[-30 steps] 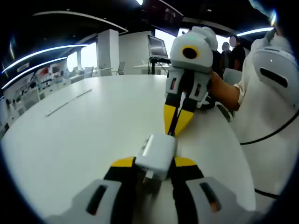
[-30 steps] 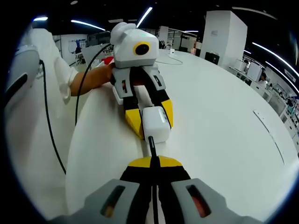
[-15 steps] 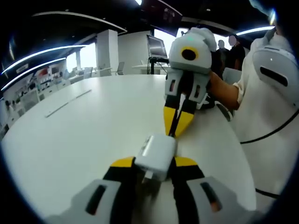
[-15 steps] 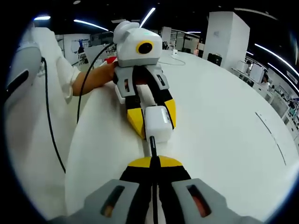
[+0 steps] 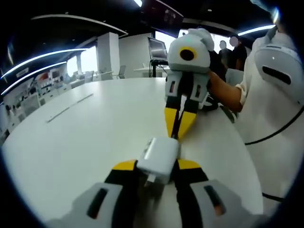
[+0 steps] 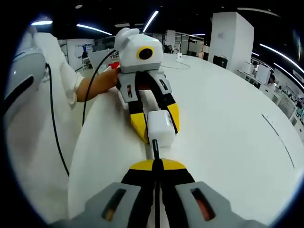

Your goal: Plug the desk Type‑C cable into the charger adapter.

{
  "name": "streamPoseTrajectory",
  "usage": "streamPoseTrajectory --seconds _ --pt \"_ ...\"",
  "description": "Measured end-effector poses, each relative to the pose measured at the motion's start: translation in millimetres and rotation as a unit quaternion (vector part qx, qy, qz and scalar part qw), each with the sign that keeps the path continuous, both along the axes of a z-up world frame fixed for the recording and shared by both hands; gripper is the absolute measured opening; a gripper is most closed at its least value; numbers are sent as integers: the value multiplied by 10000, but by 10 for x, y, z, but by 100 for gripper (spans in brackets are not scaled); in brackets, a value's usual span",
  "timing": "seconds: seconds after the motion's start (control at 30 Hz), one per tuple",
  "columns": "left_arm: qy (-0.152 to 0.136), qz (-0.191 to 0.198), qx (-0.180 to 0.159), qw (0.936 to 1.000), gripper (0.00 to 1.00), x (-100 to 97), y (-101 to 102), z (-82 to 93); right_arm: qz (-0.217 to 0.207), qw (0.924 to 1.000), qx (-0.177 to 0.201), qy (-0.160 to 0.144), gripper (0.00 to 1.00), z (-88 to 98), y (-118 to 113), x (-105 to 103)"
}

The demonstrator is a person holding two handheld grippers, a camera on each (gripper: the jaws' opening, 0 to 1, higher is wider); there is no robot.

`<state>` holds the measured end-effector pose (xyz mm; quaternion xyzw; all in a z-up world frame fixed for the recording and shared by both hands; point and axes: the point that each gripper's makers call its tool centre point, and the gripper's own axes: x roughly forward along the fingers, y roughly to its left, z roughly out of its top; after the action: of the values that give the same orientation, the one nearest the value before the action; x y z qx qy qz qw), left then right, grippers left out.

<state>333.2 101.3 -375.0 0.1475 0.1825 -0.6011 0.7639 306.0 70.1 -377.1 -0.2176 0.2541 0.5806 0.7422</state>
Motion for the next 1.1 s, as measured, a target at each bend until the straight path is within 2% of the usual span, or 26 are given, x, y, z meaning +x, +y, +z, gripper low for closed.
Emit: streamPoseTrajectory --seconds 0.1,0.33,0.47,0.53,0.6,0.8,1.1 --pt "3 6 -14 10000 29 3 -1 1 49 9999 41 -87 3 -1 -4 -2" --pt "-57 -8 -35 10000 29 9 -17 2 28 9998 199 -7 3 1 -23 8" --pt "-59 1 -49 10000 29 12 -19 4 43 9998 192 -99 4 1 -23 27" --pt "-57 -20 -65 10000 29 5 -30 4 22 9987 492 -151 6 72 32 44" --pt "-59 -55 -59 10000 28 -9 -50 2 -10 9979 640 -76 6 118 47 36" --pt "-87 -81 -50 9999 28 -19 -66 5 -50 9981 616 -62 6 119 37 53" --pt "-115 -97 -44 9999 27 -23 -64 13 -192 9972 690 -208 8 196 -30 114"
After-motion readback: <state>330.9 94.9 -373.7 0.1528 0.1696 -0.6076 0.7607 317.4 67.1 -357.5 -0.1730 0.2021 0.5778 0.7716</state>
